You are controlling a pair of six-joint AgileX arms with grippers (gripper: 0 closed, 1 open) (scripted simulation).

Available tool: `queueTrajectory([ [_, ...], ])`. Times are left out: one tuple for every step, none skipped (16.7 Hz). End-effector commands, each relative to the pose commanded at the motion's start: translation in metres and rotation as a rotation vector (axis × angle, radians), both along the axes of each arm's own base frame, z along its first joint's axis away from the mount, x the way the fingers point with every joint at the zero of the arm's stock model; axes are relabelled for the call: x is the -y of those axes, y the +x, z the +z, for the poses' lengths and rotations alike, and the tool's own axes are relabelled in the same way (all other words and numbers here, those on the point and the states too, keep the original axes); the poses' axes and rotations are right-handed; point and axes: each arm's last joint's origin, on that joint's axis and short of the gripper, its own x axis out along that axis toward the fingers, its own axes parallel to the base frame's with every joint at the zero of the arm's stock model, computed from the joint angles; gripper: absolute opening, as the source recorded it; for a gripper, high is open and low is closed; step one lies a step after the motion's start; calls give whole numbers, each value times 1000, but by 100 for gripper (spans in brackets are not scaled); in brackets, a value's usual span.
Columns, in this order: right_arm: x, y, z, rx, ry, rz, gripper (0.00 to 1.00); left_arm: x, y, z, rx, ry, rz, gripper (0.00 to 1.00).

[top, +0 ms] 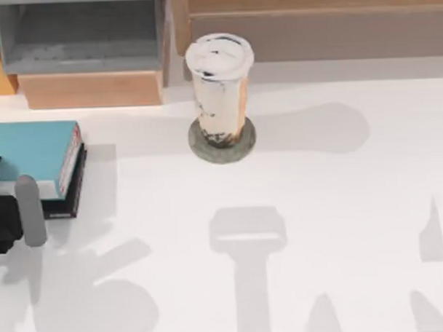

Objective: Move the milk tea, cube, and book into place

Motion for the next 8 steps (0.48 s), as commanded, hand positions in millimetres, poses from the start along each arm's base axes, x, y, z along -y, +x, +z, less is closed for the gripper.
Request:
queueTrajectory([
  [0, 0, 0, 0, 0, 0, 100, 0, 0, 0, 0, 0, 0, 90],
  [0, 0, 0, 0, 0, 0, 100, 0, 0, 0, 0, 0, 0, 98],
  [0, 0, 0, 0, 0, 0, 100, 0, 0, 0, 0, 0, 0, 100],
  [0, 0, 0, 0, 0, 0, 100, 0, 0, 0, 0, 0, 0, 100],
  [0, 0, 0, 0, 0, 0, 100, 0, 0, 0, 0, 0, 0, 100],
  [0, 0, 0, 0, 0, 0, 100, 0, 0, 0, 0, 0, 0, 100],
  [0, 0, 0, 0, 0, 0, 100, 0, 0, 0, 0, 0, 0, 100],
  [0, 0, 0, 0, 0, 0, 100, 0, 0, 0, 0, 0, 0, 100],
])
